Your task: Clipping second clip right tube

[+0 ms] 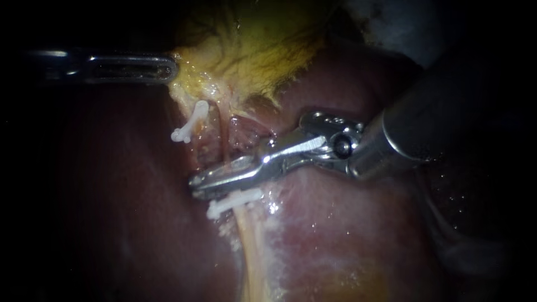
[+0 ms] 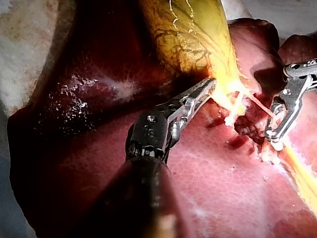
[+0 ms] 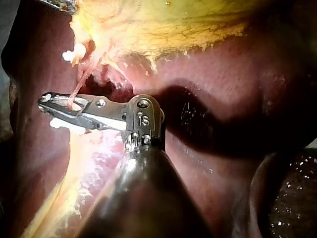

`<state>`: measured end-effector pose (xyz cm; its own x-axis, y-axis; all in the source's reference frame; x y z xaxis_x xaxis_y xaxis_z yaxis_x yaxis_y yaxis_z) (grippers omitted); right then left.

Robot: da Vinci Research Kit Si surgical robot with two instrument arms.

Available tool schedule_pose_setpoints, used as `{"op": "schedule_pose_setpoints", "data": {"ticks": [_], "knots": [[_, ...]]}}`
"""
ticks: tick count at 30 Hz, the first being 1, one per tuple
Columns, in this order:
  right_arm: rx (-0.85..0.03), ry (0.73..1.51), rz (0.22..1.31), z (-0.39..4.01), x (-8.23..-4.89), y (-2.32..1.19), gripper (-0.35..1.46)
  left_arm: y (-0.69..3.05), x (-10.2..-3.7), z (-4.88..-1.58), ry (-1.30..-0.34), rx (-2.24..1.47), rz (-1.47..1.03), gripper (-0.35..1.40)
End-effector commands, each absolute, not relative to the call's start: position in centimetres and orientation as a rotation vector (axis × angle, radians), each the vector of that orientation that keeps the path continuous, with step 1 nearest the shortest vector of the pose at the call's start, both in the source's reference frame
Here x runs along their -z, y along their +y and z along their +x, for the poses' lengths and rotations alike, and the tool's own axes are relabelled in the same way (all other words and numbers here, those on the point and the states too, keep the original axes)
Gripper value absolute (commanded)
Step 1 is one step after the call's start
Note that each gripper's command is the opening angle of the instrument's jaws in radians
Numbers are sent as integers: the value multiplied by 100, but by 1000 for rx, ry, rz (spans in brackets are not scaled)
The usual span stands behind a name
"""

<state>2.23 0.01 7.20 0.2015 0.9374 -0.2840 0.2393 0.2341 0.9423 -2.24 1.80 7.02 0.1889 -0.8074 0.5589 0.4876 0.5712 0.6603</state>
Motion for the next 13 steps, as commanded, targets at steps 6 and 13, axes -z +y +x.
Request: {"op": "schedule_pose_setpoints", "data": {"ticks": [6, 13], "knots": [[-705, 1287, 1279, 221, -720, 0, -35, 179, -702, -224, -1024, 940, 372, -35], [-698, 1285, 1283, 220, -721, -2, -35, 180, -702, -224, -1024, 940, 372, -35]]}}
